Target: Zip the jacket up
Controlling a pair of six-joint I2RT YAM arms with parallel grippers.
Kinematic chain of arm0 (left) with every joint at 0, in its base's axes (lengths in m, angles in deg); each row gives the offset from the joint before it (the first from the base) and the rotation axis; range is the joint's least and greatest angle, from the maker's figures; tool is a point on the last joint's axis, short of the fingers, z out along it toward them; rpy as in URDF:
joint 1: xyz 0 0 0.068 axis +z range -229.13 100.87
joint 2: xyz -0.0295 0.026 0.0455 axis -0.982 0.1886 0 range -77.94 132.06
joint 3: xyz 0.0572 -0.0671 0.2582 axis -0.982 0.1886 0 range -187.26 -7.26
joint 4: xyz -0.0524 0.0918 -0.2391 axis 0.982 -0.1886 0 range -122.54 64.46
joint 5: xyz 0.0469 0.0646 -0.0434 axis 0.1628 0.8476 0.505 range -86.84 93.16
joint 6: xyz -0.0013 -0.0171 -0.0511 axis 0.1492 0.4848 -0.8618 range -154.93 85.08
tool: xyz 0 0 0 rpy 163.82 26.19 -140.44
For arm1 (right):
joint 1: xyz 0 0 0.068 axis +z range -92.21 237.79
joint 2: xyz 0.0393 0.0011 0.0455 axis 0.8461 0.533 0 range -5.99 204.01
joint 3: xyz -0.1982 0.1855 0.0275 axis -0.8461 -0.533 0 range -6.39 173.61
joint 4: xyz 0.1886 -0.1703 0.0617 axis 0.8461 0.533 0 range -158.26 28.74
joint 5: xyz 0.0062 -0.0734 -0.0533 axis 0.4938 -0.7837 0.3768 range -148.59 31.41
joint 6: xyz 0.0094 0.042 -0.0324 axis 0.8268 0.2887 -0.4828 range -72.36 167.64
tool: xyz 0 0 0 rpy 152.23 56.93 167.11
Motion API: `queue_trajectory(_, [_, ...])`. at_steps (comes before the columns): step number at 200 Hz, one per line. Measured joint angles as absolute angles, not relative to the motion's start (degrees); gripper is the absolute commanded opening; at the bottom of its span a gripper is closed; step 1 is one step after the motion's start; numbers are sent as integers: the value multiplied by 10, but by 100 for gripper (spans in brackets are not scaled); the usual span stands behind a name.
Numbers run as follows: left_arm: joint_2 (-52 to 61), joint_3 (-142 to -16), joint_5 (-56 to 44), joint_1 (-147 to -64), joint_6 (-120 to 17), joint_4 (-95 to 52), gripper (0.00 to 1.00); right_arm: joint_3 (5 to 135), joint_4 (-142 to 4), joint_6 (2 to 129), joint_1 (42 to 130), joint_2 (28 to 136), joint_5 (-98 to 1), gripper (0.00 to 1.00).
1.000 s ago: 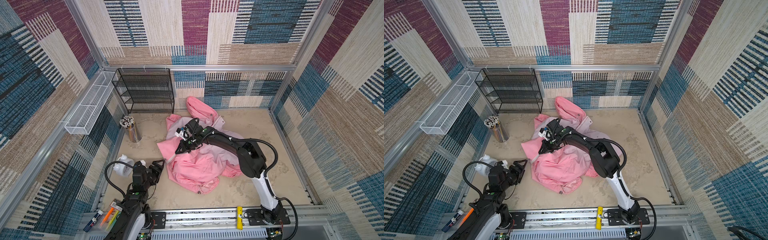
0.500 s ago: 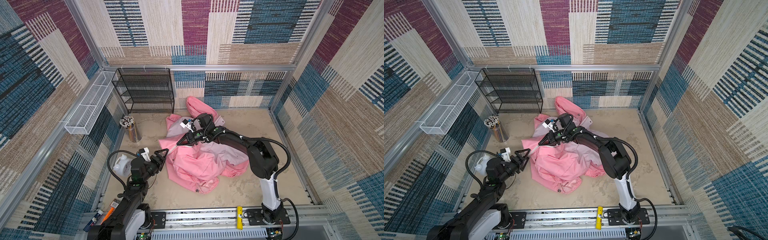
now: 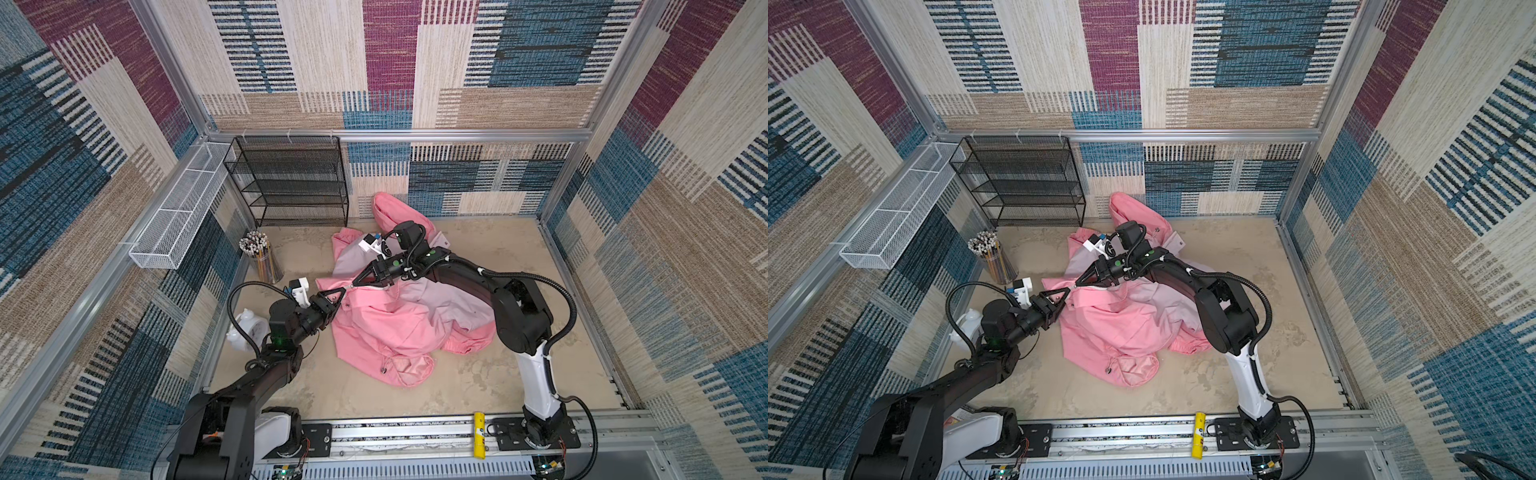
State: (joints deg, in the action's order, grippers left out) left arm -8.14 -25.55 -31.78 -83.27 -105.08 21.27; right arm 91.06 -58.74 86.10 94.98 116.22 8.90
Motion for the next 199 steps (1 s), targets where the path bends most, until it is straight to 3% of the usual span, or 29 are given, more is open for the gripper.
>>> queue_trajectory(14, [-56,-264,-330,-836,-1058,247,11,908,-584,861,950,1162,89,1])
queue_trajectory(32, [-37,-270,-332,-841,-1075,277,7,914,-570,854,947,1161,82,24])
queue_trajectory(40, [-37,-270,-332,-841,-1085,284,0,918,-554,847,943,1154,67,33])
queue_trajectory(56, [-53,-274,-341,-842,-1091,280,0,938,-495,818,936,1133,4,44])
queue_trajectory(88, [-181,-289,-362,-844,-1059,140,0,970,-387,775,941,1071,-172,47])
queue_trajectory(125, [-328,-270,-361,-845,-1022,-19,0,1079,-241,738,1030,1066,-361,48])
queue_trajectory(134, [-340,-264,-361,-845,-1022,-38,0,1130,-201,731,1052,1077,-402,52])
queue_trajectory(177, [-353,-263,-370,-845,-1029,-80,0,1371,-32,696,1096,1147,-548,53])
queue_trajectory(199, [-372,-274,-376,-845,-1037,-87,0,1346,12,674,1115,1141,-587,53])
